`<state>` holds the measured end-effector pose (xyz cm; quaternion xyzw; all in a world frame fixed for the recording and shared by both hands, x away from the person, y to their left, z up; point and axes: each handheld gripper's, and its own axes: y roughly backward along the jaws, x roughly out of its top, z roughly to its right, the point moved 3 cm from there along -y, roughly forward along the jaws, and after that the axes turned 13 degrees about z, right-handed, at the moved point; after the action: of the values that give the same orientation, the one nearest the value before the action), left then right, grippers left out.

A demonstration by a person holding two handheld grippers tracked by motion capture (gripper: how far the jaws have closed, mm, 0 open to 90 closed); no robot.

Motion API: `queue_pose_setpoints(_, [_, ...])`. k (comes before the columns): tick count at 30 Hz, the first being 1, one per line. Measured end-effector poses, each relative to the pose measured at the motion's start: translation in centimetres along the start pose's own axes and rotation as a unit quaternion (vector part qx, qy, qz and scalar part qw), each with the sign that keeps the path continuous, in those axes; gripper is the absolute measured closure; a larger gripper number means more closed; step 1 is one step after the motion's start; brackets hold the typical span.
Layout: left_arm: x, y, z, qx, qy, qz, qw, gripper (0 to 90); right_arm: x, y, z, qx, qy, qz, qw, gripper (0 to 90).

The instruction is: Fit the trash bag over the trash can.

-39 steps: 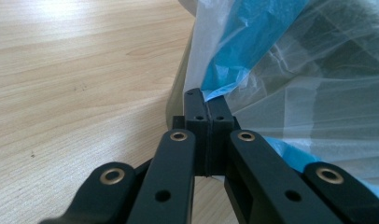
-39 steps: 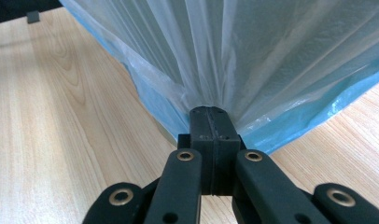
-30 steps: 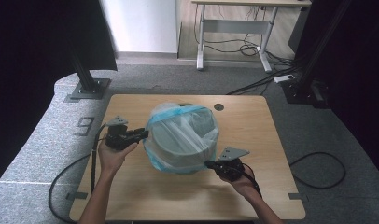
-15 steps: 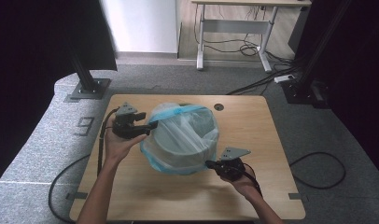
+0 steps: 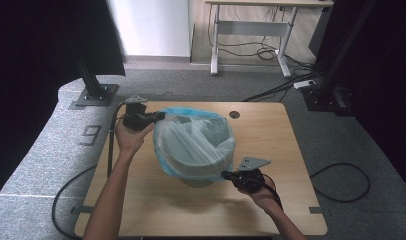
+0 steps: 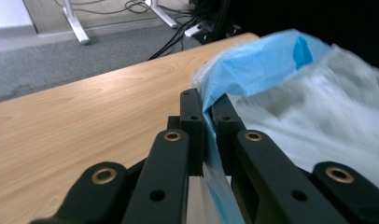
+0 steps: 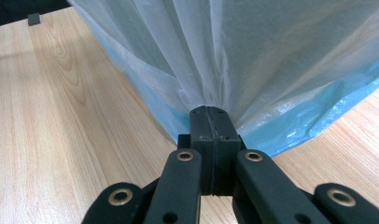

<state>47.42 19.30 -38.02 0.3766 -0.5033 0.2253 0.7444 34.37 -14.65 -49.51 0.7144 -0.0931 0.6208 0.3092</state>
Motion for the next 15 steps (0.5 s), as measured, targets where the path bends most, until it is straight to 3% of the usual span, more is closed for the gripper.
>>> queue_pose_setpoints(7, [-1.2,-3.1,-2.3,-0.001,0.031,-0.039,0.9988,89.2,0.2,0.2,0.0,0.011,0.003,0.011,0.9999,88.7])
queue_pose_setpoints(11, [-2.4,-4.6,-2.5,-0.015,0.039,-0.062,0.9972,89.5,0.2,0.0,-0.1,0.02,-0.001,0.015,0.9997,88.6])
queue_pose_setpoints(15, [-3.5,-5.7,-2.6,-0.035,0.056,-0.085,0.9942,89.6,0.1,-0.2,-0.3,0.03,-0.002,0.016,0.9994,88.7])
